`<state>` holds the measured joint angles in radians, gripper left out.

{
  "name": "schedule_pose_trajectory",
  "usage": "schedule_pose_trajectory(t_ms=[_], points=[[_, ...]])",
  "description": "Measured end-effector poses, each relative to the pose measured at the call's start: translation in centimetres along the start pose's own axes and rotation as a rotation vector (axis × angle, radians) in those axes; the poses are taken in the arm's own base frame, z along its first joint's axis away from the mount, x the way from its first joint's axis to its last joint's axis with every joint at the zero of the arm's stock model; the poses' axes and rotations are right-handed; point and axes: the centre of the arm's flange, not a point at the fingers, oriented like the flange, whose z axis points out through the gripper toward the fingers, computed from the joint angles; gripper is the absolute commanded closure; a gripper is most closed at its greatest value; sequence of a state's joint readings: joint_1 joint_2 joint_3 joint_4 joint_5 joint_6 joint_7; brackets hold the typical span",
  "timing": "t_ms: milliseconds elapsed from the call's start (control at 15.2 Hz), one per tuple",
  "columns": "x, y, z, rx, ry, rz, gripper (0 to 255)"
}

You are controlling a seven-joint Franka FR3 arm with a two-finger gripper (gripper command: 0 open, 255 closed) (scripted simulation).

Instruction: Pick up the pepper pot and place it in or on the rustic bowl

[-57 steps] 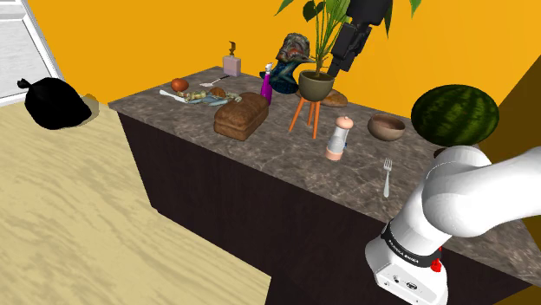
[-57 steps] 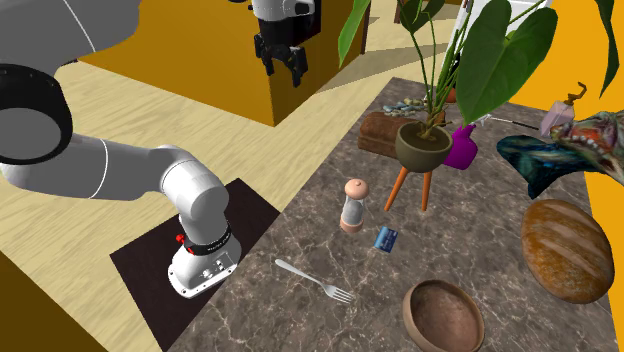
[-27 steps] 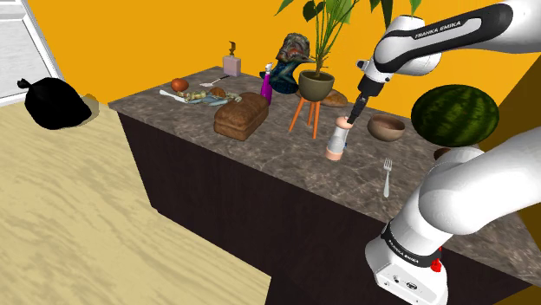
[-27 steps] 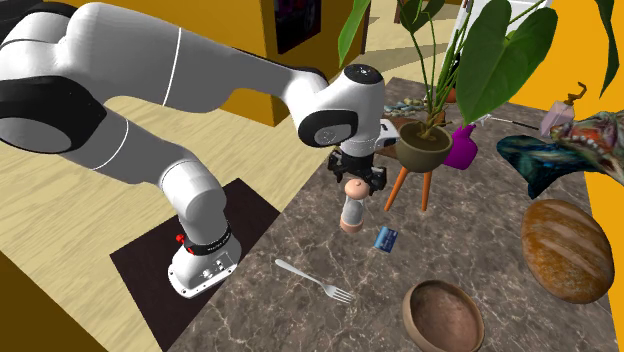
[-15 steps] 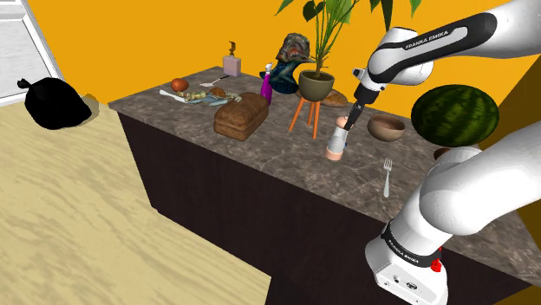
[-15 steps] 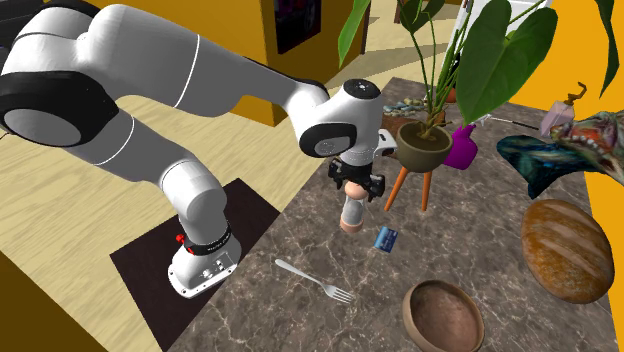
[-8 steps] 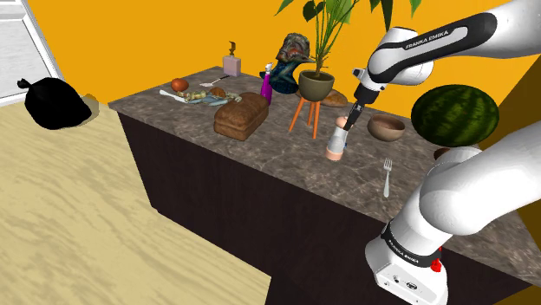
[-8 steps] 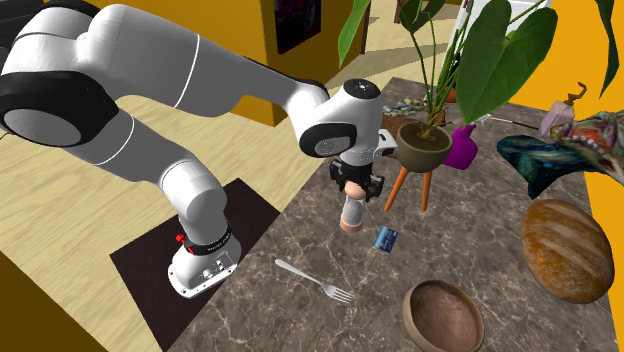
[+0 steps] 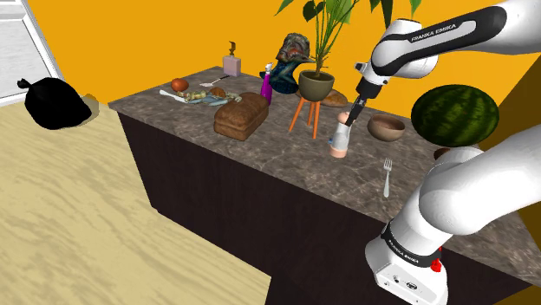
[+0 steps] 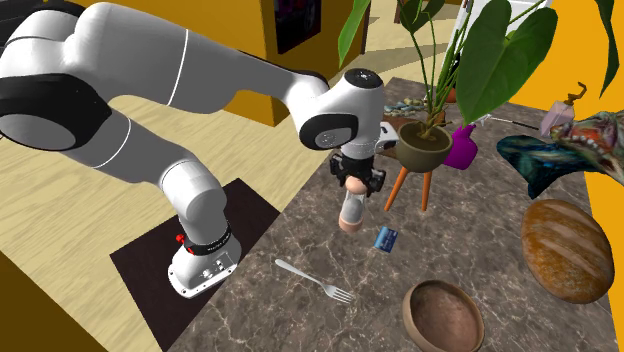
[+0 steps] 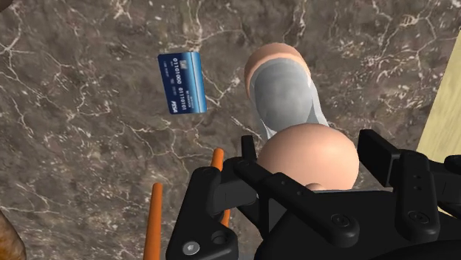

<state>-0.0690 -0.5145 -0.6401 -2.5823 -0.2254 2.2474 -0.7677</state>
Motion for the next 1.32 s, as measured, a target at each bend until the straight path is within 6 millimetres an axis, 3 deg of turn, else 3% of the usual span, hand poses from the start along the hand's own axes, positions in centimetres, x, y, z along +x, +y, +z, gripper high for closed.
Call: schedule_pose_trajectory(t_ms=[1320], points=[[1.8, 0.0, -10.4, 0.0, 0.0, 0.0, 255]])
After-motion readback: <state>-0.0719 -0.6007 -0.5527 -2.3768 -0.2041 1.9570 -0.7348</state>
